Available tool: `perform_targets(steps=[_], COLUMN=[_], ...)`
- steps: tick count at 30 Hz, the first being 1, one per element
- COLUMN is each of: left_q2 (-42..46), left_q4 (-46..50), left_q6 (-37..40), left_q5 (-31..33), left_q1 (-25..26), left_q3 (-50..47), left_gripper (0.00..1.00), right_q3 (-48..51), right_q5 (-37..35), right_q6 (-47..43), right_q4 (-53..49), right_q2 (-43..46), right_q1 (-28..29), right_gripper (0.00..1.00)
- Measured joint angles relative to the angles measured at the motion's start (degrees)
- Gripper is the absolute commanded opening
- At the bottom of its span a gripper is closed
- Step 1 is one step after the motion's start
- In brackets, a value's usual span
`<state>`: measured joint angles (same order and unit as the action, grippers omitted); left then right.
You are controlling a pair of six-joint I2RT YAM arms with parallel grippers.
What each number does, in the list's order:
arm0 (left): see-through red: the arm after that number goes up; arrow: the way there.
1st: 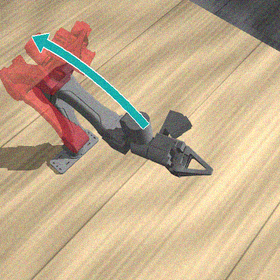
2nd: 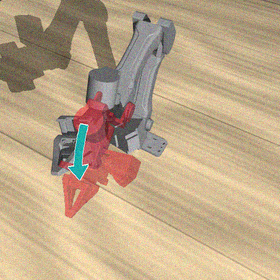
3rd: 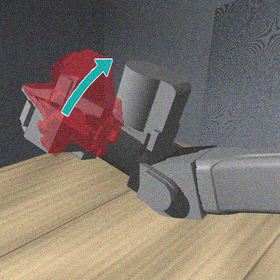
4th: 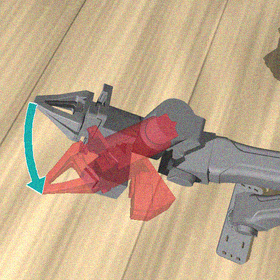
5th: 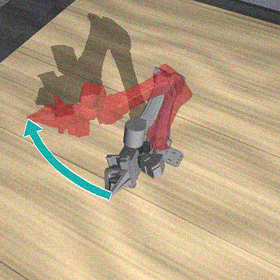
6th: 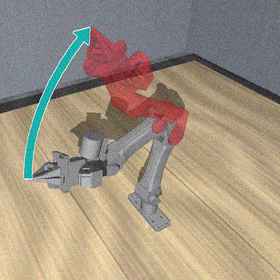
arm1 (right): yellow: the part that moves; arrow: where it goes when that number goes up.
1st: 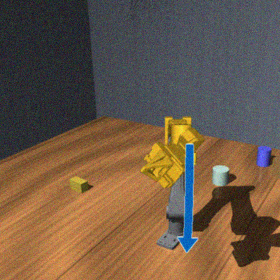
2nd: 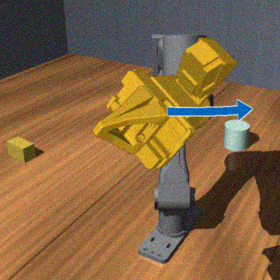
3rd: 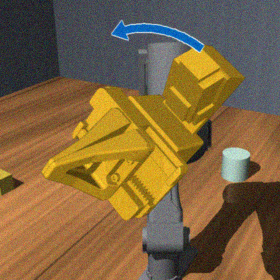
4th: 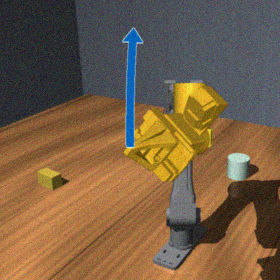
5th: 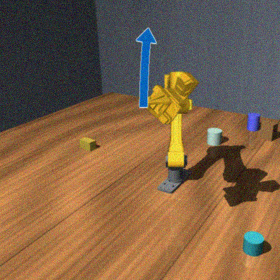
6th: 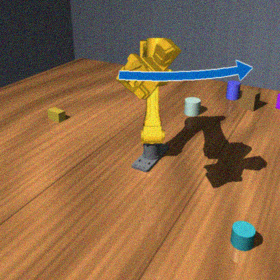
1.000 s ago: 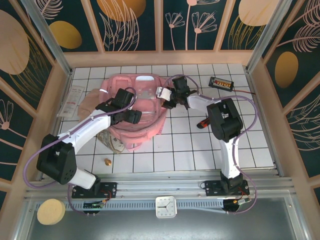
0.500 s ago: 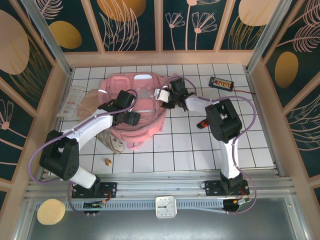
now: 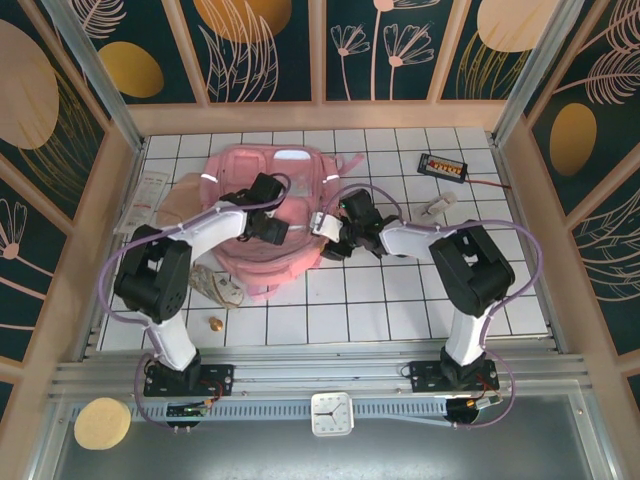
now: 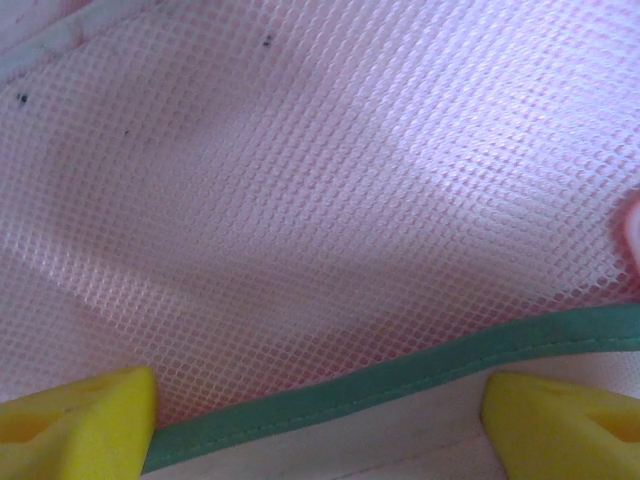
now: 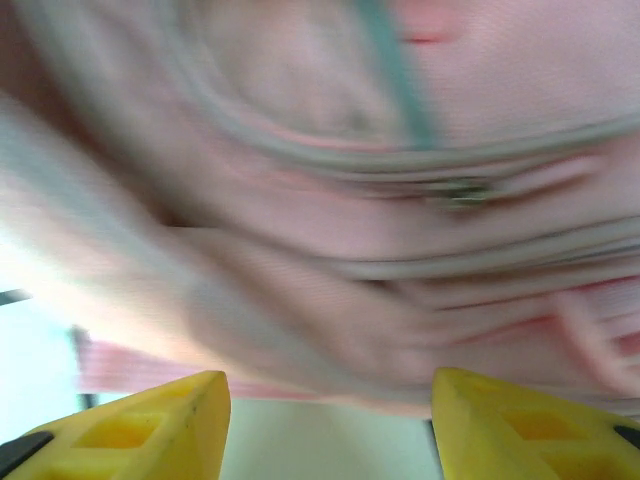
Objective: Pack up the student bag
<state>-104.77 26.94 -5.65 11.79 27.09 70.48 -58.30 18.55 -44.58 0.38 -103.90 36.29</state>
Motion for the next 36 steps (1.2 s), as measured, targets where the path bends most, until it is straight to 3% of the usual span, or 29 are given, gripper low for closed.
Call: perform_targets(steps=[5, 7, 9, 13, 18, 23, 29, 36], left_q2=[-6.82, -7.69, -7.48, -5.49, -0.46, 2.64, 5.31, 10.36], left_q4=[-3.48, -4.96, -5.95, -10.21, -14.58, -11.65, -8.41, -1.05], left_q6=[0.9, 1.11, 1.36, 1.53, 1.09, 1.03, -0.37, -7.65], left_q5=[-1.22, -1.4, -1.75, -3.85, -4.11, -4.02, -4.07, -6.01], left_q1=[-0.11, -0.11, -0.11, -0.09, -0.28, -0.31, -0.31, -0.87], left_q3=[8.13, 9.03, 8.37, 3.85, -3.72, -5.46, -6.38, -4.85], left_gripper=[0.86, 0.85, 0.77, 0.72, 0.81, 0.83, 0.87, 0.94], right_q3=[2.62, 2.6, 1.16, -6.88, -21.4, -41.42, -44.59, -50.38], right_q5=[2.62, 4.26, 5.95, 7.43, 7.45, 9.79, 15.61, 20.96], right_q6=[3.56, 4.13, 4.2, 3.63, 4.33, 26.36, 53.83, 65.66], right_q4=[-1.42, -1.88, -2.82, -4.5, -4.98, -6.88, -8.2, -12.35], right_q2=[3.19, 4.83, 5.88, 4.2, -4.37, -20.76, -27.17, -33.29], right_q1=[1.07, -0.9, -4.98, -12.79, -14.95, -17.35, -24.24, -25.75], right_gripper=[0.57, 0.57, 0.56, 0.56, 0.55, 0.54, 0.54, 0.56])
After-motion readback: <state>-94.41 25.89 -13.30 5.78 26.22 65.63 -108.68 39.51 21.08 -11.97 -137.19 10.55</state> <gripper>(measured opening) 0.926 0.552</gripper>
